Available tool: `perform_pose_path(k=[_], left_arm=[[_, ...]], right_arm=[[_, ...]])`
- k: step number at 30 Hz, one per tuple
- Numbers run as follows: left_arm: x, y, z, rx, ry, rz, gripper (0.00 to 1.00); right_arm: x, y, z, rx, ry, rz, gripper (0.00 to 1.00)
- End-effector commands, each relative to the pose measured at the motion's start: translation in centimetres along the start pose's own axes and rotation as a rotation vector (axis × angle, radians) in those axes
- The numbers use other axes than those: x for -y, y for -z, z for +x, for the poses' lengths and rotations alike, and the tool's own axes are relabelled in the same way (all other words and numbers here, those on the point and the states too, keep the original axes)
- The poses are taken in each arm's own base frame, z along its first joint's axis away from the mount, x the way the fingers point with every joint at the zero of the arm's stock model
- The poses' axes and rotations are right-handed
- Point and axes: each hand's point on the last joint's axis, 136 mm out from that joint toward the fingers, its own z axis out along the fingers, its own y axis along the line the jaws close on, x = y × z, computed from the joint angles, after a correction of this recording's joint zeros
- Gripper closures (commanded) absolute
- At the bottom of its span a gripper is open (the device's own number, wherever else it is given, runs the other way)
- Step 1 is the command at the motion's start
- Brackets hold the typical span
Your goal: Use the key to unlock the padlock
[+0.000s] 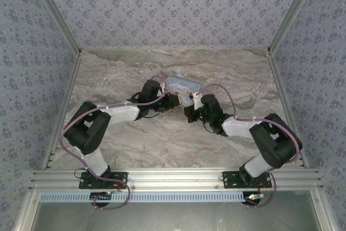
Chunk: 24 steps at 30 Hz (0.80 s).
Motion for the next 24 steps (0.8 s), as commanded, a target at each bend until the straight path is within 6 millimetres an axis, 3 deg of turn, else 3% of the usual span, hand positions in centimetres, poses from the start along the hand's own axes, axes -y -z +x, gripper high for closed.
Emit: perform_pose_path(k=[1,24], left_arm=[[3.6,0.5,-0.2,-0.011,-0.051,0.108,0.8],[2.7,0.0,0.3,-0.028,-0.046,0.084,0.81]], right_arm=[[-0.9,-0.2,-3.3,0.095,-0.017,-0.054,1.0],[-0.7,0.1,-4.6,0.106,-0.032,-0.096,1.0]])
